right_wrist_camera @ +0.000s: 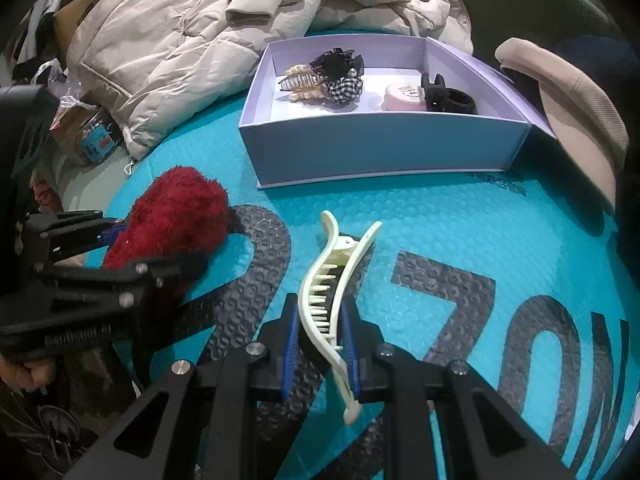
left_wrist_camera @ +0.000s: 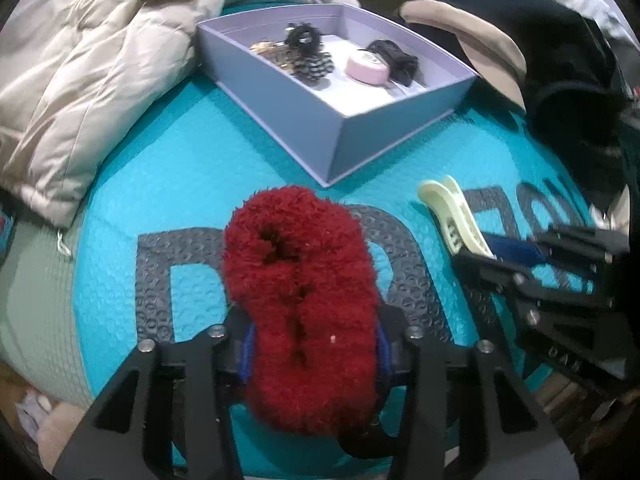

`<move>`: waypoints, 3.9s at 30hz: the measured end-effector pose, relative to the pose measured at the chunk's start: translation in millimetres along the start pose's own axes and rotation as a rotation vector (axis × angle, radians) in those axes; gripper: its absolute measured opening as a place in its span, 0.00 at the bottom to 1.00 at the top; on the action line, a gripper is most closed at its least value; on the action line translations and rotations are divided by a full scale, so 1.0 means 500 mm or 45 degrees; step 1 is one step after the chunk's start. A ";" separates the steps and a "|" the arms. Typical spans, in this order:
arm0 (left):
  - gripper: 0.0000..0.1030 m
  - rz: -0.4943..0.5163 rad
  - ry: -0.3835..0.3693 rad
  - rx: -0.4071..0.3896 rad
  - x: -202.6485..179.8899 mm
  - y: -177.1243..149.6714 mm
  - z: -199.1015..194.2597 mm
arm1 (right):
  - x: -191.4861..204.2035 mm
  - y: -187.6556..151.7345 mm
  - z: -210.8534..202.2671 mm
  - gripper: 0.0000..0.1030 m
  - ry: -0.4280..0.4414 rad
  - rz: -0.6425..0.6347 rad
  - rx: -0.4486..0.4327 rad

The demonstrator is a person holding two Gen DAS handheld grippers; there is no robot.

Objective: Organize objects
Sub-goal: 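Lift and carry red scrunchie and cream claw clip over the white box, then lower red scrunchie and cream claw clip into the box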

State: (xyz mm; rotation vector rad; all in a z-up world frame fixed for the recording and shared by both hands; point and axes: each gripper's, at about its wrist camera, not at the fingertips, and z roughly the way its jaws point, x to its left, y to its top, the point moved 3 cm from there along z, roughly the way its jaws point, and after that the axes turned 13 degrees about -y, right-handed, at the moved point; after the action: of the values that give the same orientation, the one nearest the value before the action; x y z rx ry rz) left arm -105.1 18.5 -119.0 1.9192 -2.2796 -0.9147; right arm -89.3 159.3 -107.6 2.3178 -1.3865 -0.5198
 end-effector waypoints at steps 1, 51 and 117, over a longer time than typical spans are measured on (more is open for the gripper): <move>0.39 -0.021 -0.012 0.003 0.003 0.001 -0.003 | 0.000 -0.001 -0.005 0.19 0.002 0.004 -0.003; 0.35 0.156 -0.065 -0.012 -0.141 0.079 -0.141 | -0.036 0.045 -0.169 0.19 0.029 -0.044 -0.154; 0.36 0.256 0.128 -0.043 -0.016 0.539 0.134 | -0.169 0.436 0.103 0.19 0.030 -0.118 -0.323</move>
State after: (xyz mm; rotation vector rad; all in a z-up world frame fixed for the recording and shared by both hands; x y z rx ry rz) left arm -369.0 72.5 -51.9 1.6447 -2.3294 -0.8086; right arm -314.9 132.6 -31.7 2.1818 -1.1338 -0.6533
